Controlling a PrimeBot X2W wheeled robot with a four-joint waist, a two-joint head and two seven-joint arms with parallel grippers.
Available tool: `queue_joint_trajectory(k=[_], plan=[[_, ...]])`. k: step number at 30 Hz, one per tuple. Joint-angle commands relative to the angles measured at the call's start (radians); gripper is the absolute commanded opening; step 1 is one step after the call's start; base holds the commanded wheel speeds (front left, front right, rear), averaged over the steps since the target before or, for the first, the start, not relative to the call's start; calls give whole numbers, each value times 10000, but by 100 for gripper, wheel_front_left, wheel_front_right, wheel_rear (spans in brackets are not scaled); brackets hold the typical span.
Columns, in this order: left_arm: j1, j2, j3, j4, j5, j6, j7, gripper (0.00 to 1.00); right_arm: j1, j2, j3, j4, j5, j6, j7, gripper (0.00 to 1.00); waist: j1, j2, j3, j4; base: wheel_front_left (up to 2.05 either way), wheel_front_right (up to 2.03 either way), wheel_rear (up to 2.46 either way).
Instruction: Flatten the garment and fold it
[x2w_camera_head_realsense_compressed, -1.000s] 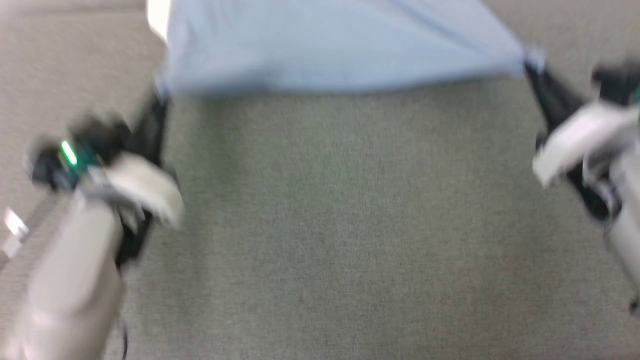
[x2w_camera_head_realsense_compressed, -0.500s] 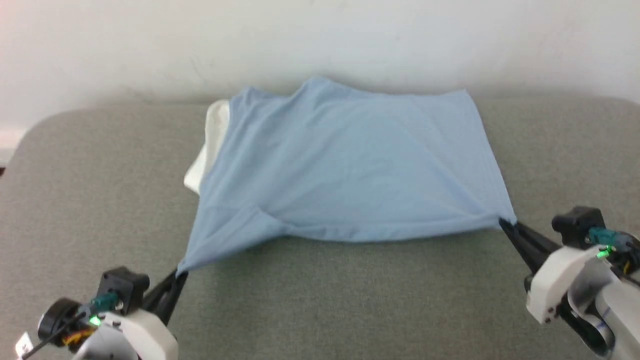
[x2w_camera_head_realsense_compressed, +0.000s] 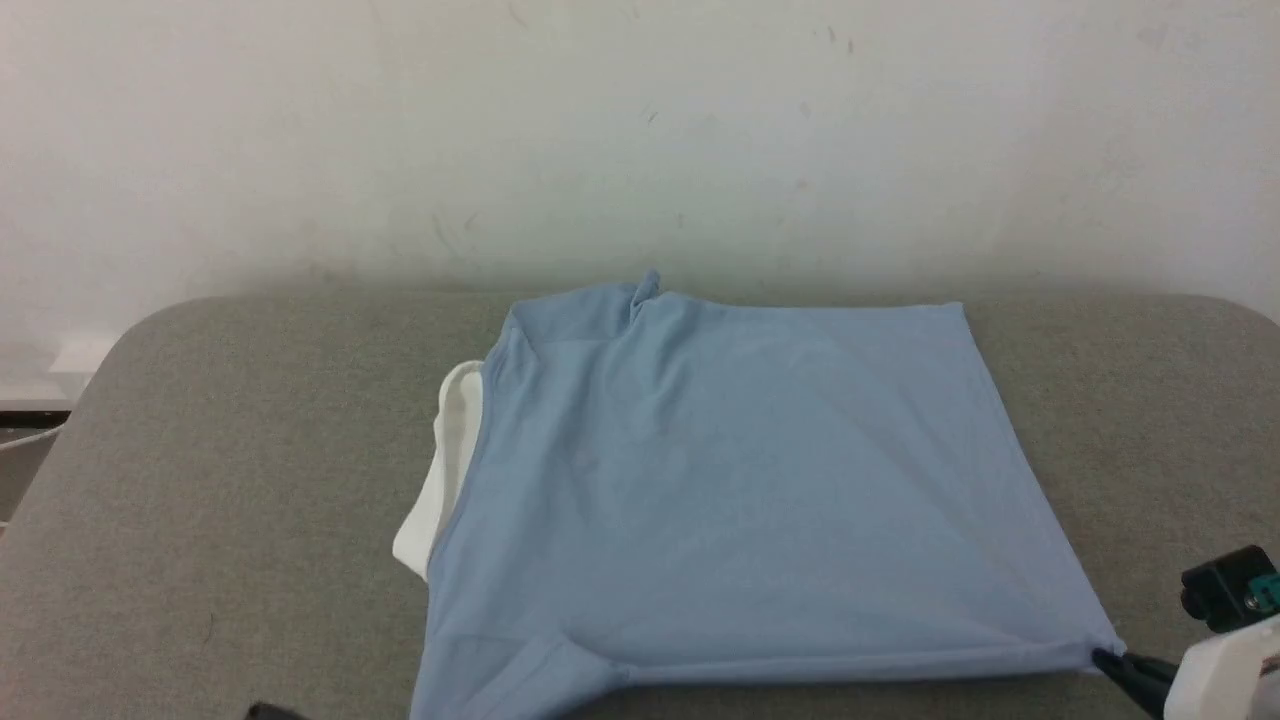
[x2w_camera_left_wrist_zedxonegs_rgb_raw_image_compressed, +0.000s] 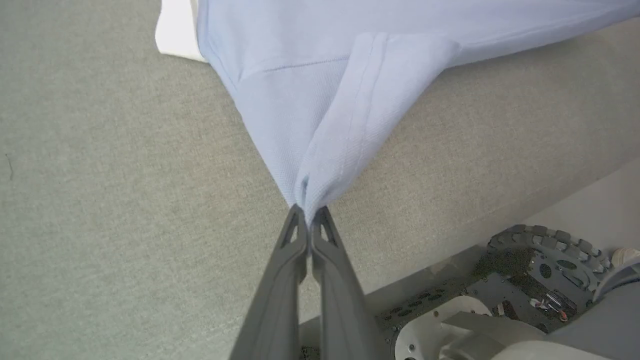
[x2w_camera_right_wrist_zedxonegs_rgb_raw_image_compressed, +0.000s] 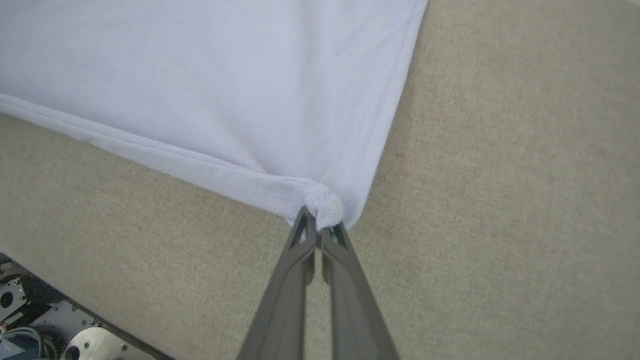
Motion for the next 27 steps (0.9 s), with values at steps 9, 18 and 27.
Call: queue_joint_trajectory(k=[9, 18, 27], plan=[[889, 232, -512, -475, -1079, -139, 1118, 0, 2254, 503, -1752, -1401, 20, -11, 2422, 0, 2, -1, -85, -61, 0, 0, 0], [-764, -535, -19, -279, -22, -515, -631, 0, 1837, 1353, -2650, -2704, -516, -11, 1765, 0, 2, -1, 581, -167, 0, 0, 0], [-3103, -1418, 438, 642, 818, -875, -2163, 0, 239, 1567, -3061, -2308, -1402, -11, 743, 0, 2, -1, 1946, -248, 0, 0, 0]])
